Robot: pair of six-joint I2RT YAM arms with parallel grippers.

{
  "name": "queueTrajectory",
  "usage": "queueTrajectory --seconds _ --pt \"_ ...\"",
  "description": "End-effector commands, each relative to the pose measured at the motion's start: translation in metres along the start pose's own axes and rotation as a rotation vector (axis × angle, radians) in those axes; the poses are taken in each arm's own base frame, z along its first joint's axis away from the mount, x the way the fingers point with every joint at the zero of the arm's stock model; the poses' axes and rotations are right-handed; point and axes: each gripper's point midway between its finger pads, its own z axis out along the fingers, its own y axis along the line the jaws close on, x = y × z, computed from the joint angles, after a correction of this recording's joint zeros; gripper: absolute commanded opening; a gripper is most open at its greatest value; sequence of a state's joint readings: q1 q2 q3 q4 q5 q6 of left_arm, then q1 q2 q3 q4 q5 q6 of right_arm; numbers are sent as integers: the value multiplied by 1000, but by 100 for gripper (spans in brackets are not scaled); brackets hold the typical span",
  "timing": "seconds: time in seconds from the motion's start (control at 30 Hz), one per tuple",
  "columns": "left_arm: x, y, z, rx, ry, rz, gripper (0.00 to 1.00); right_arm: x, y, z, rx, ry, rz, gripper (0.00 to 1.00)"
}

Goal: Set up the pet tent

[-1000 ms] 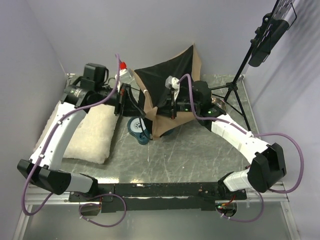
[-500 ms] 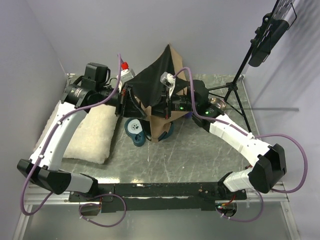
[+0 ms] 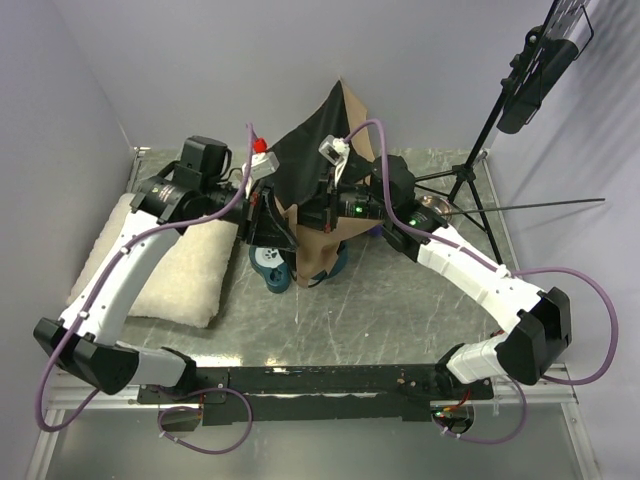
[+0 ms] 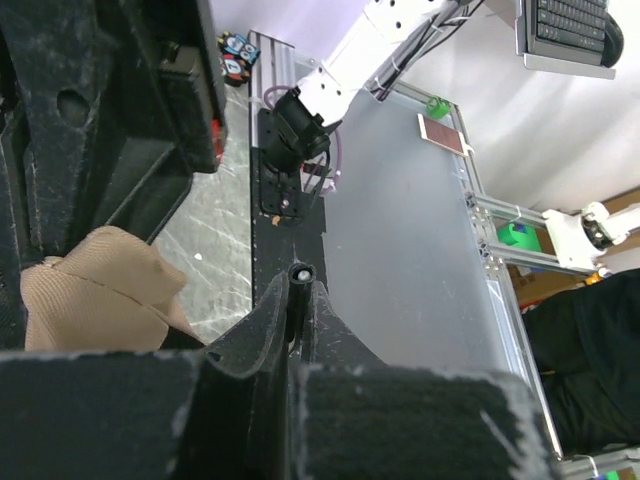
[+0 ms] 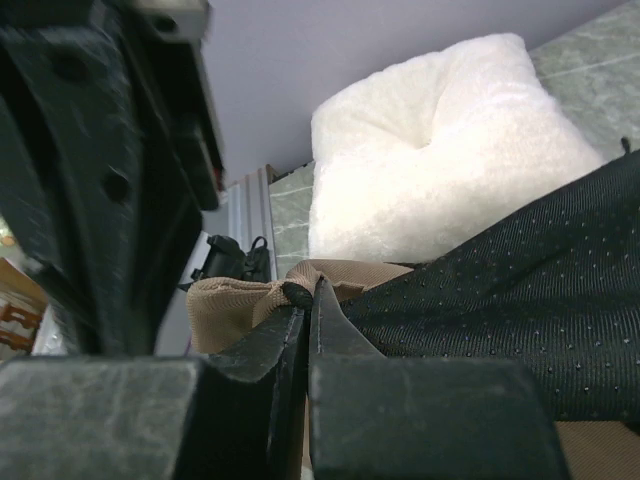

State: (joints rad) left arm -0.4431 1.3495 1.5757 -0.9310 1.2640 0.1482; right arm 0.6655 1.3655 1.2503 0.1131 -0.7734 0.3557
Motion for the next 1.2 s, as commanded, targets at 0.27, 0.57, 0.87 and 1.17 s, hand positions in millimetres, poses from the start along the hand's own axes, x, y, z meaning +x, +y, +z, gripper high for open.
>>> queueTrajectory --seconds 0.27,0.57,0.87,1.17 --pt "68 33 15 0 157 -378 1 -135 77 -23 -119 -375 -182 0" --pt "85 34 16 3 177 -414 1 -151 74 -27 -97 -424 -117 0" --pt "92 42 18 -10 187 -443 1 -161 81 -30 -115 -444 -74 0" --pt "95 49 20 -25 193 -469 1 -159 84 -32 -125 -440 -65 0"
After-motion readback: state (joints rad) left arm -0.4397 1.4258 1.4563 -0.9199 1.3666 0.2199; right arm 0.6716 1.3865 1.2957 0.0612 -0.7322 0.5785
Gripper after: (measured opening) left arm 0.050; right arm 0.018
